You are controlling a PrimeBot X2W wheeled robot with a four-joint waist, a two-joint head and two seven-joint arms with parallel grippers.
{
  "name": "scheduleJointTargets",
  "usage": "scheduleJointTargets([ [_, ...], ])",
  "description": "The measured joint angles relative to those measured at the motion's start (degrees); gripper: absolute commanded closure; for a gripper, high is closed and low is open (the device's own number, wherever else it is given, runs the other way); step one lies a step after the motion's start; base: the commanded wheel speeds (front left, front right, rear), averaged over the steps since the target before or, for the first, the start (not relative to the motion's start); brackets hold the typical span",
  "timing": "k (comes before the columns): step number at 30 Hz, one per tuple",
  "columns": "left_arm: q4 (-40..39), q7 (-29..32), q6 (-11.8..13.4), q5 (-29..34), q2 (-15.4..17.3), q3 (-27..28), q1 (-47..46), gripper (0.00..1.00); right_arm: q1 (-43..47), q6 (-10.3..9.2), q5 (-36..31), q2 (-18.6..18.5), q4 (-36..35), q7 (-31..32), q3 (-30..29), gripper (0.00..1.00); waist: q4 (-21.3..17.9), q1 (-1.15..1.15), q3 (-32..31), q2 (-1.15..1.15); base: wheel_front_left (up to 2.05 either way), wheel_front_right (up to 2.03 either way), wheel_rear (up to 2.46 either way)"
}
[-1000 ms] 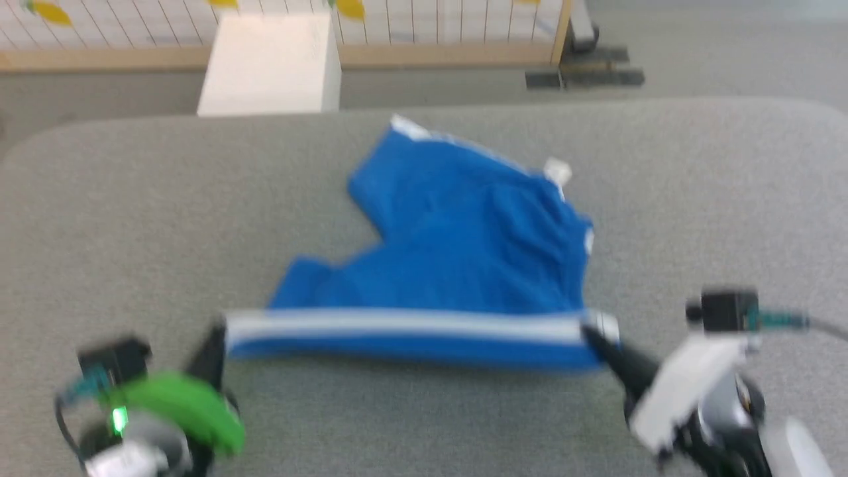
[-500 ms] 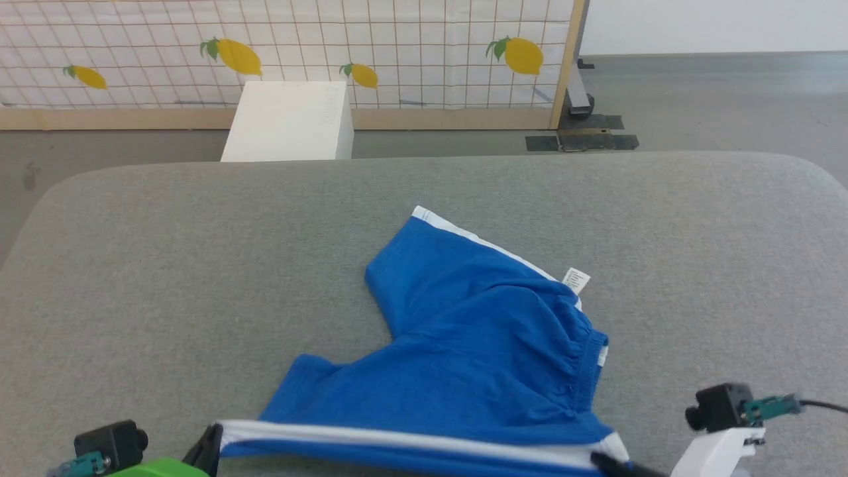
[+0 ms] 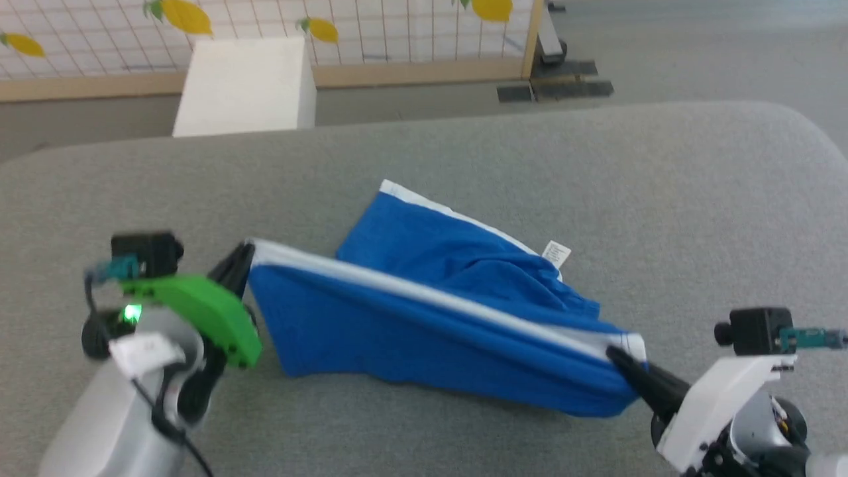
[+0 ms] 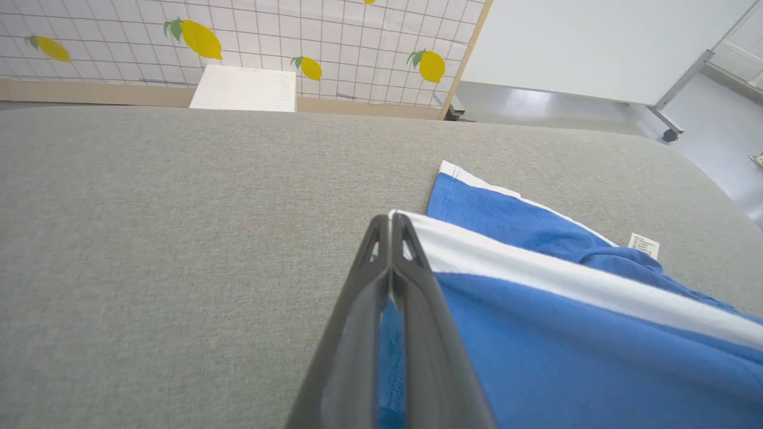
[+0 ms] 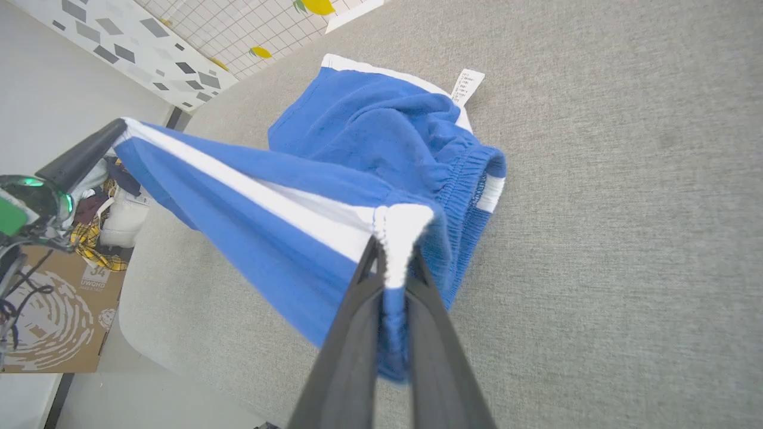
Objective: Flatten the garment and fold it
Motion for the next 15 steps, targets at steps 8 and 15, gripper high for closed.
scheduleJointTargets([
  [8,13.6,0.4,-6.3,2.2,-1.7,-3.5,-16.6,1.0,-7.1,-0.01,0.2,-0.1,5.4,-7.2,1.9,1.0,-3.0,0.0,6.4,0.0,0.0,0.0,0.0],
  [15,21.4,0.5,-8.5,3.8,-1.9,-4.8,-24.9,1.0,-11.0,-0.01,1.6,-0.2,9.3,-13.0,4.5,1.0,-6.8,0.0,11.3,0.0,0.0,0.0,0.0],
])
